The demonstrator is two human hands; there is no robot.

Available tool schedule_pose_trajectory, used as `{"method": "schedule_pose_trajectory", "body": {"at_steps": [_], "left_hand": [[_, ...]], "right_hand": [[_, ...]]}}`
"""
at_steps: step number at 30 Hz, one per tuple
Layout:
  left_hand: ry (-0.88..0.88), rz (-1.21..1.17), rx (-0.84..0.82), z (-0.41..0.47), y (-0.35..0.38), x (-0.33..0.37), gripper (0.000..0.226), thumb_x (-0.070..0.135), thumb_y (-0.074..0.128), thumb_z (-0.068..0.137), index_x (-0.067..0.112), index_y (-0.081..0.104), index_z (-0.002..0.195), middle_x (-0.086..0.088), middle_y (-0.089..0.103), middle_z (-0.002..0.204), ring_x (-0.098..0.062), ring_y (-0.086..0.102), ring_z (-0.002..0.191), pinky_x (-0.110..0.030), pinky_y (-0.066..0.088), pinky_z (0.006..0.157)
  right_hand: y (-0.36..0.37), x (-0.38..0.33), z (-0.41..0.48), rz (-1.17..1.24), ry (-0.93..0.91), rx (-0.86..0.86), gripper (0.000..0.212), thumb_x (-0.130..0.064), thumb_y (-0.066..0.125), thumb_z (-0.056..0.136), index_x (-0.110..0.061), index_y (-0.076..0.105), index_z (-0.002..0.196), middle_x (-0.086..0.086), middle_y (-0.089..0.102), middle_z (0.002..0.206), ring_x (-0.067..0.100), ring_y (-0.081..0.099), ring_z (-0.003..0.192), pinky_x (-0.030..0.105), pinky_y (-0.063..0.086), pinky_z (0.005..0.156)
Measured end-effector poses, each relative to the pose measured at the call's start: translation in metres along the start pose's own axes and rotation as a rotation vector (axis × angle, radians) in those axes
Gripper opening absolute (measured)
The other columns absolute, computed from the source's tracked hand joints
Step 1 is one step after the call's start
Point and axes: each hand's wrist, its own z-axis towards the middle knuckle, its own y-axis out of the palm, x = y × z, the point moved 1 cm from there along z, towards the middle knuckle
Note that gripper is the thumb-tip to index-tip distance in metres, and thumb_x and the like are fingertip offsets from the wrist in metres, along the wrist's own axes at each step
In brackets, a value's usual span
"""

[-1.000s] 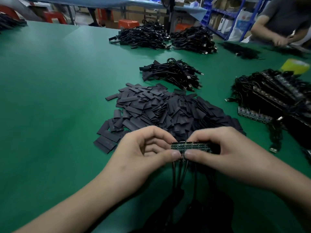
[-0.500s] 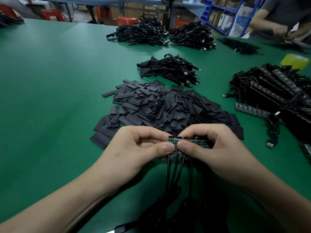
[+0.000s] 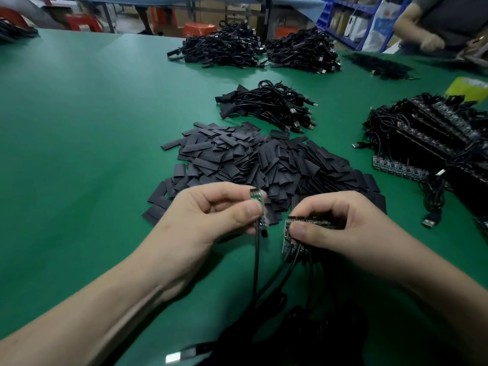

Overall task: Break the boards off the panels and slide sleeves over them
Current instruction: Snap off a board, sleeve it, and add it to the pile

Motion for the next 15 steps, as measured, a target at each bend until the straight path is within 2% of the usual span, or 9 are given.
{"method": "schedule_pose_trajectory", "body": {"at_steps": [2, 5, 8, 9, 11, 13, 15], "left_hand": [[0.067, 0.004, 0.057, 0.001, -0.005, 0.002, 0.022, 0.014, 0.089, 0.058, 0.02, 0.08, 0.077, 0.0, 0.074, 0.071, -0.007, 0.067, 0.061, -0.017, 0.055, 0.061], [0.199, 0.127, 0.11, 0.001, -0.007, 0.004, 0.022, 0.019, 0.093, 0.058, 0.024, 0.079, 0.073, 0.005, 0.073, 0.072, -0.005, 0.066, 0.063, -0.016, 0.054, 0.062], [0.284, 0.267, 0.092, -0.001, -0.005, 0.003, 0.014, 0.031, 0.083, 0.064, 0.025, 0.077, 0.076, 0.003, 0.068, 0.074, -0.014, 0.06, 0.068, -0.024, 0.05, 0.06], [0.287, 0.29, 0.087, -0.002, -0.005, 0.003, 0.015, 0.033, 0.081, 0.066, 0.025, 0.076, 0.078, -0.002, 0.065, 0.073, -0.018, 0.058, 0.068, -0.028, 0.048, 0.059], [0.303, 0.331, 0.094, -0.003, -0.006, 0.004, 0.016, 0.04, 0.075, 0.073, 0.025, 0.075, 0.079, -0.006, 0.063, 0.067, -0.018, 0.056, 0.061, -0.027, 0.046, 0.057], [0.339, 0.498, 0.091, -0.005, -0.009, 0.007, 0.031, 0.05, 0.062, 0.083, 0.021, 0.071, 0.074, -0.005, 0.06, 0.057, -0.012, 0.052, 0.051, -0.019, 0.04, 0.05], [0.337, 0.698, -0.01, -0.008, -0.006, 0.008, 0.055, 0.061, 0.05, 0.089, 0.014, 0.064, 0.066, -0.003, 0.055, 0.049, -0.008, 0.047, 0.044, -0.017, 0.035, 0.045]], "right_hand": [[-0.003, 0.001, -0.004, -0.209, -0.004, 0.102, 0.029, -0.06, 0.067, 0.079, -0.038, 0.078, 0.093, -0.014, 0.074, 0.094, 0.001, 0.069, 0.091, 0.026, 0.05, 0.086], [0.008, -0.011, -0.006, -0.429, -0.209, 0.26, 0.035, -0.062, 0.062, 0.089, -0.038, 0.075, 0.111, -0.024, 0.068, 0.106, 0.002, 0.061, 0.112, 0.023, 0.046, 0.094], [0.03, -0.019, -0.004, -0.291, -0.261, 0.222, 0.03, -0.053, 0.061, 0.09, -0.034, 0.075, 0.108, -0.02, 0.071, 0.103, 0.003, 0.064, 0.107, 0.023, 0.049, 0.09], [0.036, -0.02, -0.002, -0.219, -0.242, 0.191, 0.024, -0.048, 0.064, 0.091, -0.032, 0.076, 0.103, -0.016, 0.073, 0.1, 0.005, 0.068, 0.101, 0.026, 0.051, 0.087], [0.042, -0.024, -0.001, -0.041, -0.245, 0.155, 0.01, -0.031, 0.07, 0.095, -0.023, 0.075, 0.094, -0.007, 0.077, 0.089, 0.01, 0.073, 0.086, 0.031, 0.056, 0.08], [0.04, -0.026, -0.003, 0.143, -0.277, 0.205, 0.008, -0.023, 0.069, 0.094, -0.018, 0.074, 0.091, -0.001, 0.078, 0.083, 0.015, 0.075, 0.073, 0.027, 0.06, 0.068], [0.035, -0.027, -0.008, 0.202, -0.329, 0.33, 0.007, -0.022, 0.068, 0.096, -0.019, 0.074, 0.093, 0.0, 0.078, 0.084, 0.018, 0.074, 0.066, 0.025, 0.056, 0.057]]}}
